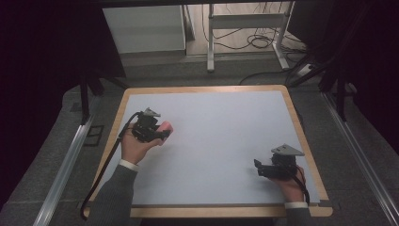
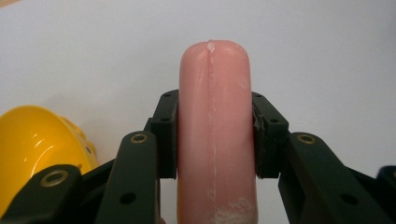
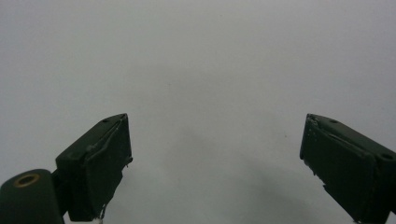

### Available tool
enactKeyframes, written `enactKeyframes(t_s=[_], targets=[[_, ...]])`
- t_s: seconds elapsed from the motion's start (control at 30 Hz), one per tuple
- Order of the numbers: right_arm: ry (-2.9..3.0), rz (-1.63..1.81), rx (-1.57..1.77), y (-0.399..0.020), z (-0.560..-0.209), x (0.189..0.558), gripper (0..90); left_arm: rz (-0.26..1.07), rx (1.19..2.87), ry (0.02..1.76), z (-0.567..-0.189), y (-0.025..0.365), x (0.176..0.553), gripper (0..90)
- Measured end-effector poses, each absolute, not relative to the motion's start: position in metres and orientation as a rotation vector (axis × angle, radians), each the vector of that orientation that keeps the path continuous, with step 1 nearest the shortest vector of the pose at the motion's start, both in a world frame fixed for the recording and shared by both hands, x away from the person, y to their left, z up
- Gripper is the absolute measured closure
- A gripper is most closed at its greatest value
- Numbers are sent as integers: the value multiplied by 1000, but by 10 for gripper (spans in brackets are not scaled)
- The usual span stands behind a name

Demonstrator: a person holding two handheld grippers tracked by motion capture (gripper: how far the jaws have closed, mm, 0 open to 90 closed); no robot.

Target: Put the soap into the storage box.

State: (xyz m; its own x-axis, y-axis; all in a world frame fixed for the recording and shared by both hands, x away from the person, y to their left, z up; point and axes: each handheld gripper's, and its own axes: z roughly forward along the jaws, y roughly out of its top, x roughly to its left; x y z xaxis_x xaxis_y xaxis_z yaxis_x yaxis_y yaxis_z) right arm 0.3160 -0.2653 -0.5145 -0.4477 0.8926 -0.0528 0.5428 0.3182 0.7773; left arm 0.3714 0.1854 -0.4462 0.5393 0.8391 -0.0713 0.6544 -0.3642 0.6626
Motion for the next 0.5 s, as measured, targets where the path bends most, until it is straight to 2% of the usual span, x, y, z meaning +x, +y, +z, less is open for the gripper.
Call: enactKeyframes(t_s=[0.5], targets=[[2110, 967, 1264, -265, -515, 316, 86, 392, 2086, 1257, -442, 207, 374, 603]])
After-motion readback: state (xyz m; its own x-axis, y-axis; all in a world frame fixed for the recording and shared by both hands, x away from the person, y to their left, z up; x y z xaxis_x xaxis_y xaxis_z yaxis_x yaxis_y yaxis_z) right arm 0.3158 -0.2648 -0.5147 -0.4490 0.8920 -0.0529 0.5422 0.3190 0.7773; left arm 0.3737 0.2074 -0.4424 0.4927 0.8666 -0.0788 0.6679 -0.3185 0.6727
